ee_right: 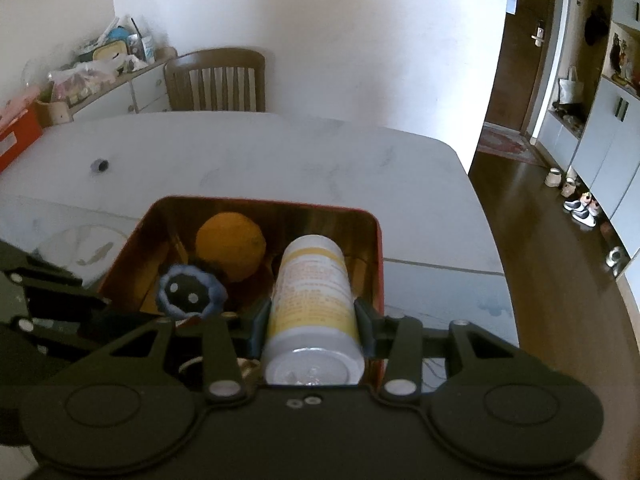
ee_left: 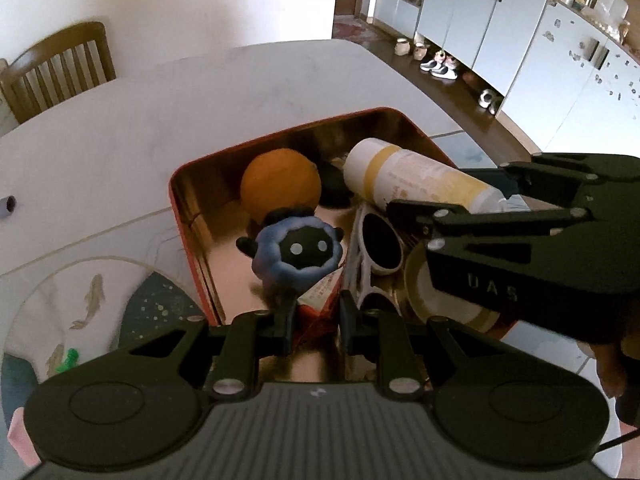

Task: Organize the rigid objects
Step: 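Carry wrapper and white bottle into the red tin box and open both tools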

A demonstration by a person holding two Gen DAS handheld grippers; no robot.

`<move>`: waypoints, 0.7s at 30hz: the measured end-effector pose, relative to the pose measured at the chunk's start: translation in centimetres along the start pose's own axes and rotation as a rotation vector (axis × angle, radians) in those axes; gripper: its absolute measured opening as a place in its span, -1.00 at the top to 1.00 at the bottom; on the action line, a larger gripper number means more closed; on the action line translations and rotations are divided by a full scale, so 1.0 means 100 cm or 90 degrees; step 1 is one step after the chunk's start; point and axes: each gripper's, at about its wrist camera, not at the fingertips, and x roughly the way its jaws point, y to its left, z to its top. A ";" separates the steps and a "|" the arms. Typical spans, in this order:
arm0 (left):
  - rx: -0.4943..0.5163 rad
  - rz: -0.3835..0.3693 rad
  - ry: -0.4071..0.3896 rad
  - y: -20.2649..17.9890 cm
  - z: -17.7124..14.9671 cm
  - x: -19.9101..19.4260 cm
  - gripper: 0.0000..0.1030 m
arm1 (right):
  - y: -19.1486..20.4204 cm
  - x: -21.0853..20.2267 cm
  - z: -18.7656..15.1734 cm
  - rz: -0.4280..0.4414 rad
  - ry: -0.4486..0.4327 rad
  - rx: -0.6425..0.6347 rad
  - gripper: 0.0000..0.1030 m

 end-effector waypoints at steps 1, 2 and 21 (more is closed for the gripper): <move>0.002 0.000 0.004 -0.001 0.000 0.002 0.60 | 0.000 0.000 -0.001 0.001 0.005 0.000 0.14; 0.003 -0.001 0.009 -0.001 0.000 0.004 0.60 | 0.000 0.000 -0.002 0.003 0.005 0.001 0.14; 0.021 0.001 0.028 -0.009 -0.001 0.007 0.58 | -0.009 -0.030 -0.010 0.031 0.034 0.040 -0.04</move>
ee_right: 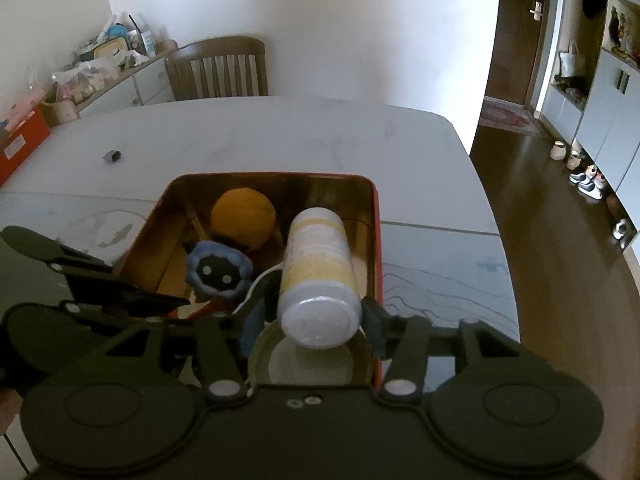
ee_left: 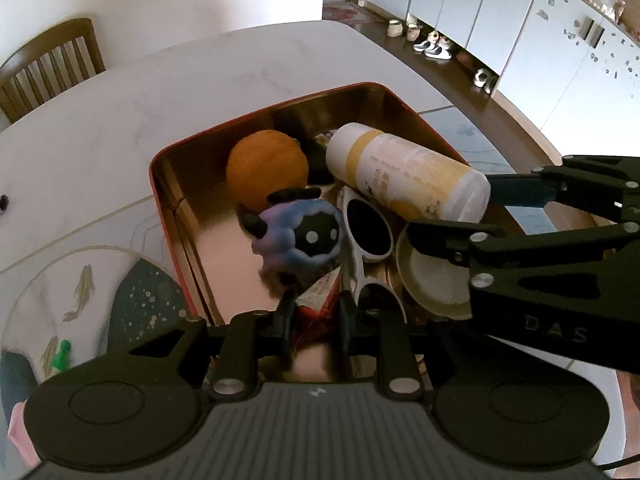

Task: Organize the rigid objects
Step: 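Carry wrapper and white bottle into the red tin box and open both tools, then withdraw both open tools from the box back over the table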

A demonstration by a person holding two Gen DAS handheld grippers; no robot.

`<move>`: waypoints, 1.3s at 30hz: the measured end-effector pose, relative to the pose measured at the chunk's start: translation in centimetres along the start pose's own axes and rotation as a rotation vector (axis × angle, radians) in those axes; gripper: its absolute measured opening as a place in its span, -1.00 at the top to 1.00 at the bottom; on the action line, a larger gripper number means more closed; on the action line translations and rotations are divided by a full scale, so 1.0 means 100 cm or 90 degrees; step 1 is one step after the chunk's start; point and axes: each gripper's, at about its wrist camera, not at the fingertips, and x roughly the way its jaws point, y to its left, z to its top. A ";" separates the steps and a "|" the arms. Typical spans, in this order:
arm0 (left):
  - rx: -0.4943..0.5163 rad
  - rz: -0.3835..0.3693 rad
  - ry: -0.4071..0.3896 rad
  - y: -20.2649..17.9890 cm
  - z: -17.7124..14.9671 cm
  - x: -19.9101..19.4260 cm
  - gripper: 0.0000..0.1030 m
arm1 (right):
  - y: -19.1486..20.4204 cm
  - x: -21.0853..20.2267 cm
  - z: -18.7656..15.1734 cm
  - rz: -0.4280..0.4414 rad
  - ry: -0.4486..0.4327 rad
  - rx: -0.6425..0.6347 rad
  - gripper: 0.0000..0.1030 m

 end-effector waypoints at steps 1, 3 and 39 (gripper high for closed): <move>0.000 0.000 0.000 0.000 0.000 -0.001 0.58 | 0.000 -0.002 0.000 0.002 0.001 0.003 -0.05; -0.001 0.001 0.002 -0.001 -0.002 -0.003 0.54 | 0.000 -0.005 0.000 0.006 0.001 0.006 -0.07; -0.051 0.017 -0.184 0.071 -0.051 -0.142 -0.40 | 0.082 -0.072 0.001 0.018 -0.062 0.031 -0.76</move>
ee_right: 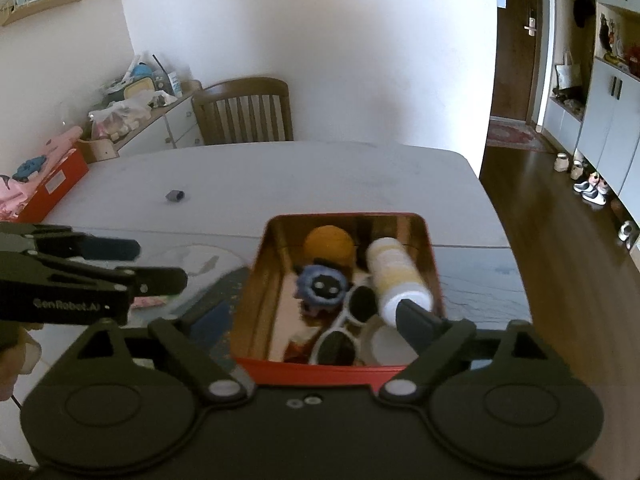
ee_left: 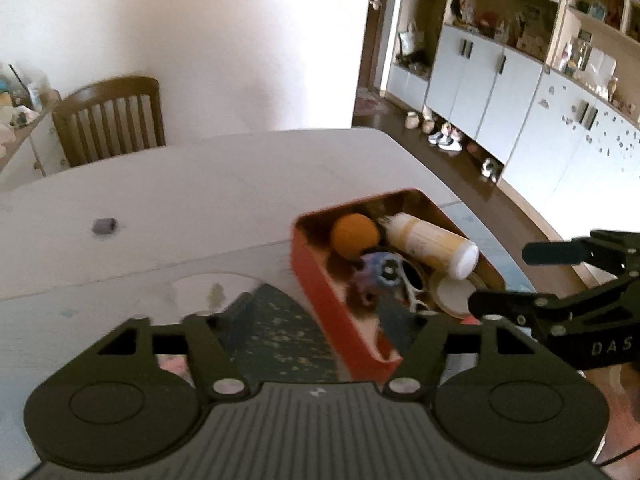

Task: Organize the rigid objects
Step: 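Withdraw both open tools from the box back over the table, then grasp the grey eraser with the left tool while the right tool grasps the pink tube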

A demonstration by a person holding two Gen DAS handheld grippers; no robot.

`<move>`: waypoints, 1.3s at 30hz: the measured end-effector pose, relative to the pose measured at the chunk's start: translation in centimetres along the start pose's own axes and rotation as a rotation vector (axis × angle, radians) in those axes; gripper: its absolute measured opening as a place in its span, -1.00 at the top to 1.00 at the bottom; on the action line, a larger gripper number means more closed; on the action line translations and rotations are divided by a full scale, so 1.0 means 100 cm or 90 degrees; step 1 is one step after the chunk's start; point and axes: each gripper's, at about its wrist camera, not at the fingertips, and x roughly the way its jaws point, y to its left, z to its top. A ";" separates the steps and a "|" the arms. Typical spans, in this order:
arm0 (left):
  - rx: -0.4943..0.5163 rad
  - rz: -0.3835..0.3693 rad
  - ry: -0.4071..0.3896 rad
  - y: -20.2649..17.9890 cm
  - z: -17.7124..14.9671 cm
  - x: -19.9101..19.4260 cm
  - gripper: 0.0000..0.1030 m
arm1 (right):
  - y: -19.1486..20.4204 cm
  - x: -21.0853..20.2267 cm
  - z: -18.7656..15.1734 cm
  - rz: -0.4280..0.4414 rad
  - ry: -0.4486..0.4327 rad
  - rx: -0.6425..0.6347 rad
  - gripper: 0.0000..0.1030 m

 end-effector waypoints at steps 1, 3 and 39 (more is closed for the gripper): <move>-0.002 0.000 -0.005 0.007 -0.001 -0.003 -0.40 | 0.007 0.001 0.001 -0.002 -0.001 -0.001 -0.77; -0.003 0.001 -0.009 0.021 -0.002 -0.009 -0.41 | 0.022 0.002 0.002 -0.009 -0.006 0.002 -0.84; -0.061 0.119 -0.076 0.249 0.020 0.062 -0.64 | 0.180 0.130 0.002 0.003 0.082 -0.021 -0.80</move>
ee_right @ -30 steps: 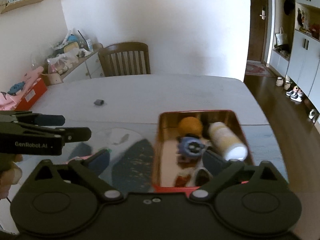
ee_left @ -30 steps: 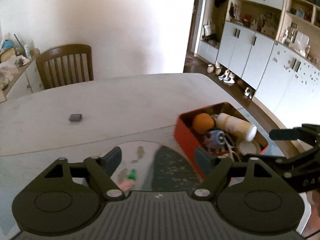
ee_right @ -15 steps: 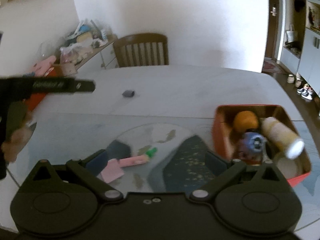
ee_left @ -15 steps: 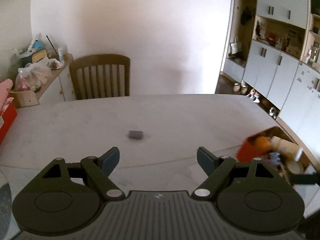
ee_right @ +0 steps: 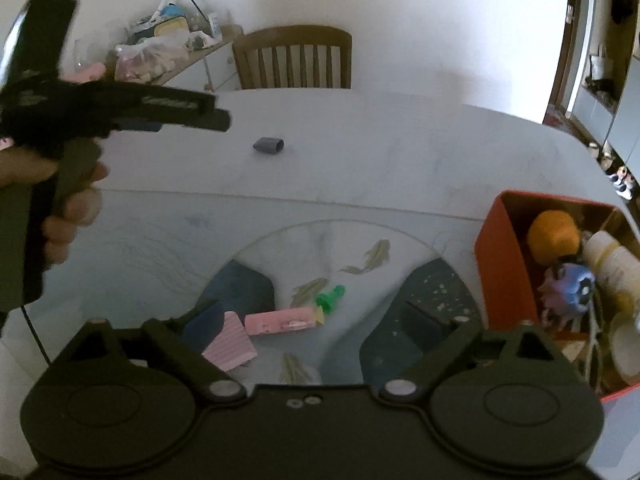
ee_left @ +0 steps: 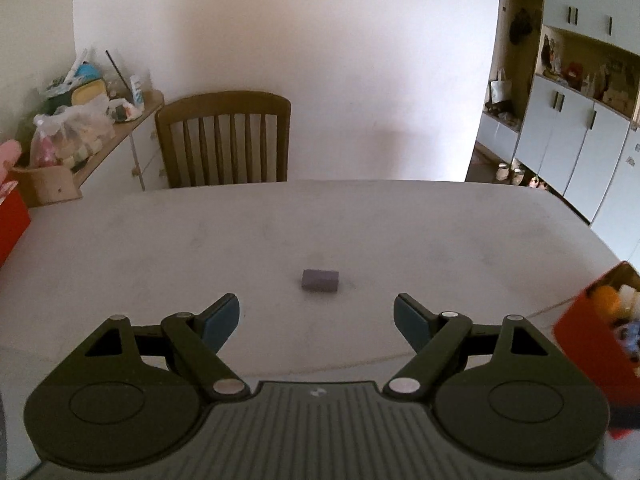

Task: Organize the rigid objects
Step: 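Grasp the grey eraser with the left tool while the right tool grasps the pink tube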

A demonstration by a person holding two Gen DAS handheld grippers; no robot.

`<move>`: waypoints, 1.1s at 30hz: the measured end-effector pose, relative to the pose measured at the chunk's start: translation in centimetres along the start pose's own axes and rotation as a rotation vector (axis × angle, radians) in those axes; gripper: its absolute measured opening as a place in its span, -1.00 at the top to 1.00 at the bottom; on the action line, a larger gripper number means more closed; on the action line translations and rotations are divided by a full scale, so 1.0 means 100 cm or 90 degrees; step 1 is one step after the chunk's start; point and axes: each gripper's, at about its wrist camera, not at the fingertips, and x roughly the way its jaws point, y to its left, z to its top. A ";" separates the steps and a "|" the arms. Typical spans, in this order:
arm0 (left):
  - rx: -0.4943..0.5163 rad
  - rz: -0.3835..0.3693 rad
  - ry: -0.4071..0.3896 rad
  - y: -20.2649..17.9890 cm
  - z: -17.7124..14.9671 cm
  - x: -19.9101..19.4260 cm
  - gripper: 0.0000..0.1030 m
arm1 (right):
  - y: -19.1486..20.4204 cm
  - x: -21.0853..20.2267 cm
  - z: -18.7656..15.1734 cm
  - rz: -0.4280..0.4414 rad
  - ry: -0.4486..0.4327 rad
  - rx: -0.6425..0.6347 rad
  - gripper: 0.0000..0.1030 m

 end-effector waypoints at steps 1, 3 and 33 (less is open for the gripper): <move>-0.001 -0.002 -0.001 0.000 0.001 0.008 -0.64 | 0.000 0.002 -0.001 0.002 0.002 0.002 -0.79; -0.003 0.003 0.001 -0.001 0.003 0.025 -0.64 | 0.001 0.006 -0.002 0.006 0.008 0.002 -0.75; 0.020 0.014 0.020 -0.012 -0.009 0.133 -0.34 | 0.017 0.052 0.007 -0.042 0.108 0.137 0.02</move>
